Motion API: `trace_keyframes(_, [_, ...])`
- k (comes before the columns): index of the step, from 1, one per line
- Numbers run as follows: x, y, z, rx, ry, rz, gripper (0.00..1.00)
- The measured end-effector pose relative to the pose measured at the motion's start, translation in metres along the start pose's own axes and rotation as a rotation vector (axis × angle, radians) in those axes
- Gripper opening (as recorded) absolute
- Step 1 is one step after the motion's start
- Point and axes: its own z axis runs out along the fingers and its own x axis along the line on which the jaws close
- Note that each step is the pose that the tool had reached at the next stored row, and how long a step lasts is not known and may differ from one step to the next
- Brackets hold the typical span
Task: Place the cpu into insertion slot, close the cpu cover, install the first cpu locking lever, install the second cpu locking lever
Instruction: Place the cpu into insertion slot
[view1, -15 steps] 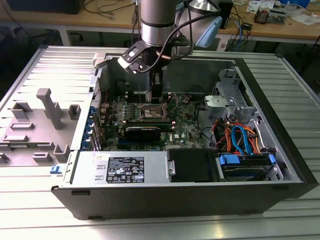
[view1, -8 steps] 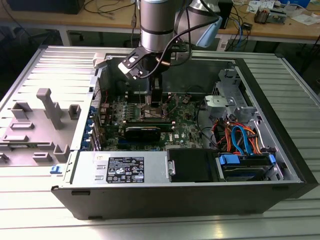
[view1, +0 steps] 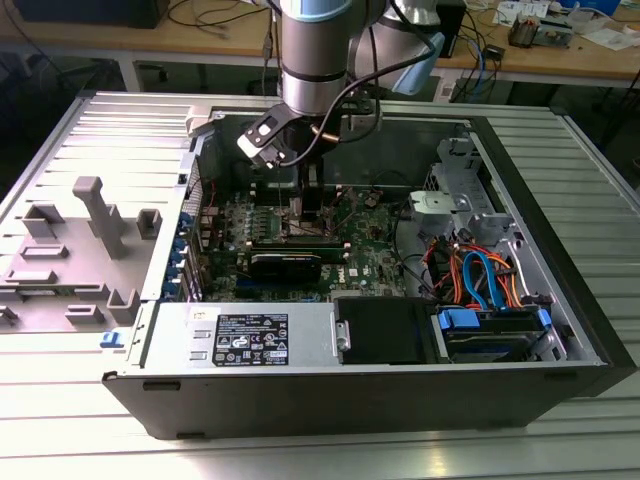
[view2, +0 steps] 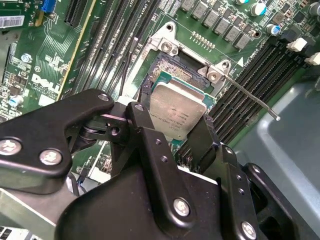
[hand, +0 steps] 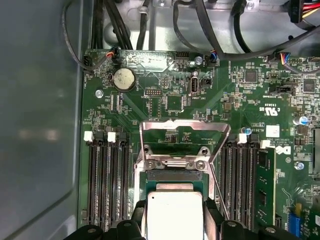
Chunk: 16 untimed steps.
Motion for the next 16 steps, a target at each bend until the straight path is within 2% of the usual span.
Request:
trace_keyframes(5, [0.0002, 0.0, 0.0057, 0.0003, 0.0, 0.0, 0.55])
trace_keyframes(16, [0.0002, 0.0, 0.0063, 0.0003, -0.0001, 0.0, 0.55])
